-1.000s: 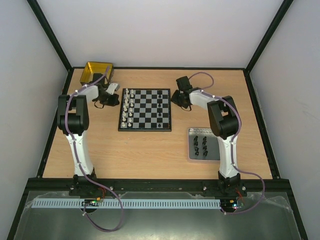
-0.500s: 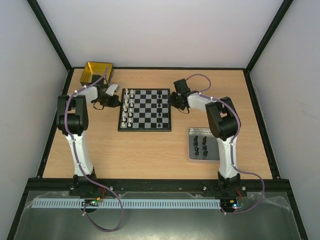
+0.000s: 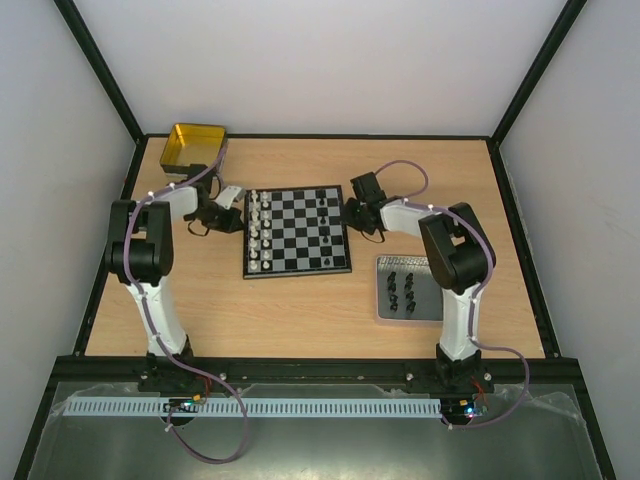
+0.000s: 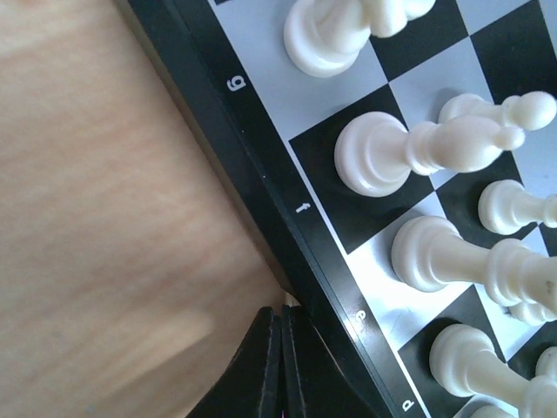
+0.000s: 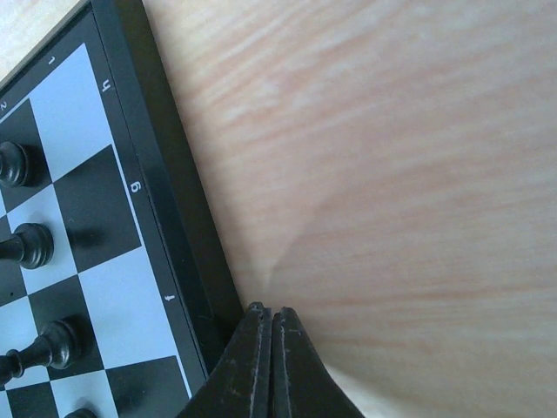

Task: Set up the chess pieces on the board
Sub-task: Move the chessboard to the center of the board.

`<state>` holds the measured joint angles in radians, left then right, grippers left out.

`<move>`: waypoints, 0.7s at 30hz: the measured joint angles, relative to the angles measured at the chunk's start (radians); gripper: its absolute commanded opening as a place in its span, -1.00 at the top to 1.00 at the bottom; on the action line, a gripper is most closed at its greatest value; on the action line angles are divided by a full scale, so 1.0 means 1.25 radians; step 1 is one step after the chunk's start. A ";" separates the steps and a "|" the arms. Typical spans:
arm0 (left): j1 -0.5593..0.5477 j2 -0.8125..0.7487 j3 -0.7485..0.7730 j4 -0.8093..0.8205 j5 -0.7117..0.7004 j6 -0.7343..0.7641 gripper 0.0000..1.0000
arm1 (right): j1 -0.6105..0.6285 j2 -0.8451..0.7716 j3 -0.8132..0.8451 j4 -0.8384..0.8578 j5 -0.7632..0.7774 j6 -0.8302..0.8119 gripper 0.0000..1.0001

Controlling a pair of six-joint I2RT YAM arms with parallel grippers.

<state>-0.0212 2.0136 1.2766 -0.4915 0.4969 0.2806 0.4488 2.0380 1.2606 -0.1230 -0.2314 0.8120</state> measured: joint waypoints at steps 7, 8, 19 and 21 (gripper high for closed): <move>-0.028 -0.066 -0.081 -0.008 -0.034 0.024 0.95 | 0.025 -0.088 -0.124 0.022 0.018 0.000 0.96; -0.028 -0.074 -0.092 -0.009 -0.038 0.028 0.95 | 0.032 -0.101 -0.142 0.025 0.019 0.000 0.96; -0.041 -0.157 -0.186 -0.005 -0.097 0.066 0.95 | 0.122 -0.218 -0.286 0.025 0.048 0.000 0.96; -0.047 -0.175 -0.207 -0.002 -0.109 0.073 0.95 | 0.136 -0.241 -0.313 0.026 0.049 0.000 0.96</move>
<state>-0.0803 1.7947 1.0176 -0.4934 0.3603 0.3714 0.6182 1.7363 0.8688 -0.0902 -0.1699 0.8116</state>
